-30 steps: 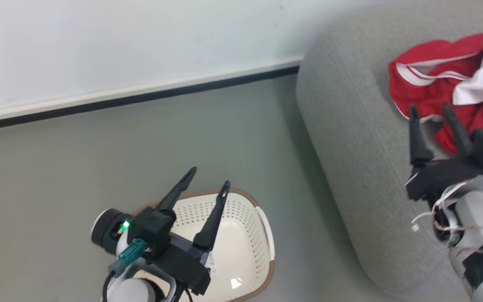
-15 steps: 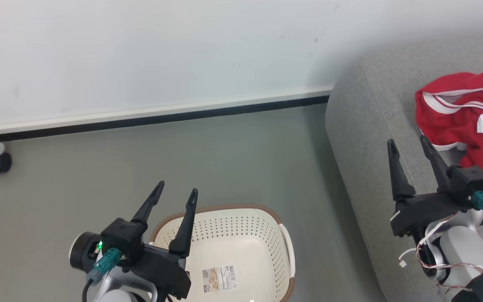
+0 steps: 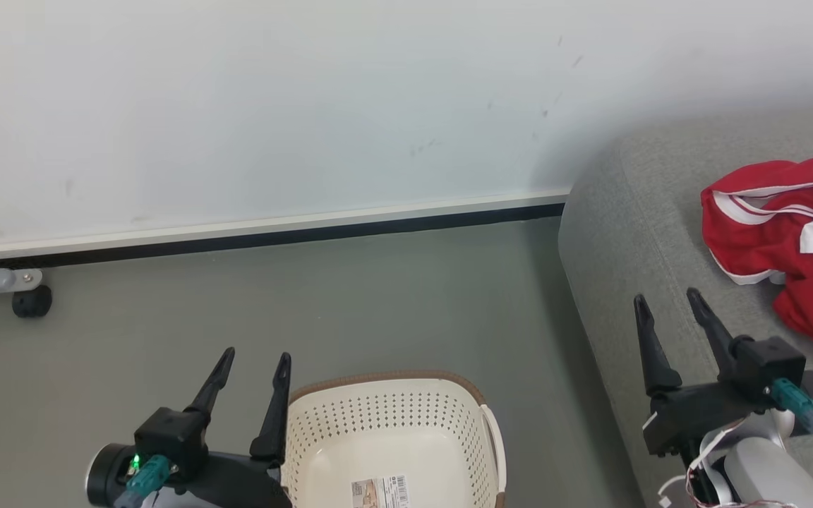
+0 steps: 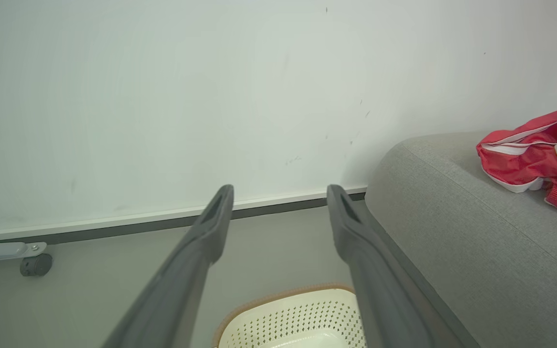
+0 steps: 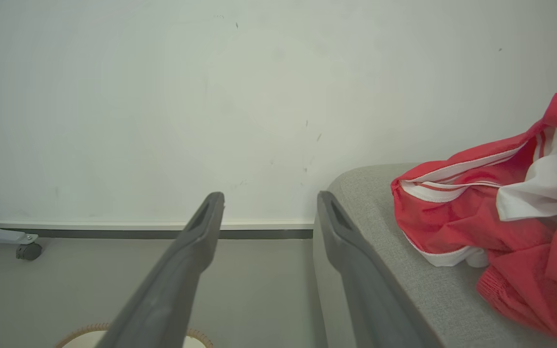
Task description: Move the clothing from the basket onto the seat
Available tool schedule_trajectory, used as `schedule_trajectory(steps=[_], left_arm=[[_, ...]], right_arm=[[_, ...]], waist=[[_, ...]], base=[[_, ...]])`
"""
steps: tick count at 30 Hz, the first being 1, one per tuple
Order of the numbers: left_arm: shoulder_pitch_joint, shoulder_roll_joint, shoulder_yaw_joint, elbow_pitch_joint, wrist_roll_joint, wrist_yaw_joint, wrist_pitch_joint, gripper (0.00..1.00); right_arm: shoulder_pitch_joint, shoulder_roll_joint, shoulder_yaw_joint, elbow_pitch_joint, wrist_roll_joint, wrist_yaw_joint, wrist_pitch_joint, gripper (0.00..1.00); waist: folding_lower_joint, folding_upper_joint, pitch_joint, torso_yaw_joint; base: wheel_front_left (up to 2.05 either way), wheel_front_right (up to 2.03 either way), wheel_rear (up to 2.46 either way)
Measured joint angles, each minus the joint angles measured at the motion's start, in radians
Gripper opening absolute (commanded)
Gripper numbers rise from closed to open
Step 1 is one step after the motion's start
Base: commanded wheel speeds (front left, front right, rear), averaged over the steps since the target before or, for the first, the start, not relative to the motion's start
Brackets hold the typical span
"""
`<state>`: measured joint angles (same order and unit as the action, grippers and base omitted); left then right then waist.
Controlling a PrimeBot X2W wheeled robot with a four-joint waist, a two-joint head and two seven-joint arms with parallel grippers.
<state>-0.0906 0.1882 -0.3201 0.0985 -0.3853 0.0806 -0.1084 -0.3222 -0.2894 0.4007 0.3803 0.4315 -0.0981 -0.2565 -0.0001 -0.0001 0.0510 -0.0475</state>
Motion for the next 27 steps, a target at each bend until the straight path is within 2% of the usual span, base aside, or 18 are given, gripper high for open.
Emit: schedule_trajectory(steps=[11,27], left_arm=[[0.037,0.001,0.06,-0.001,-0.006,0.025,-0.009,1.0],[0.09,-0.004,0.122,-0.006,-0.027,0.034,-0.019,1.0]], right_arm=[[0.074,0.003,-0.017,-0.048,-0.001,-0.016,0.0,1.0],[0.132,0.015,-0.037,-0.091,-0.009,-0.025,0.018,1.0]], waist=[[0.0002,0.0001,-0.019,-0.007],[0.0002,0.0001,-0.023,-0.007]], base=[[0.0,0.0,0.0],[0.0,0.0,0.0]])
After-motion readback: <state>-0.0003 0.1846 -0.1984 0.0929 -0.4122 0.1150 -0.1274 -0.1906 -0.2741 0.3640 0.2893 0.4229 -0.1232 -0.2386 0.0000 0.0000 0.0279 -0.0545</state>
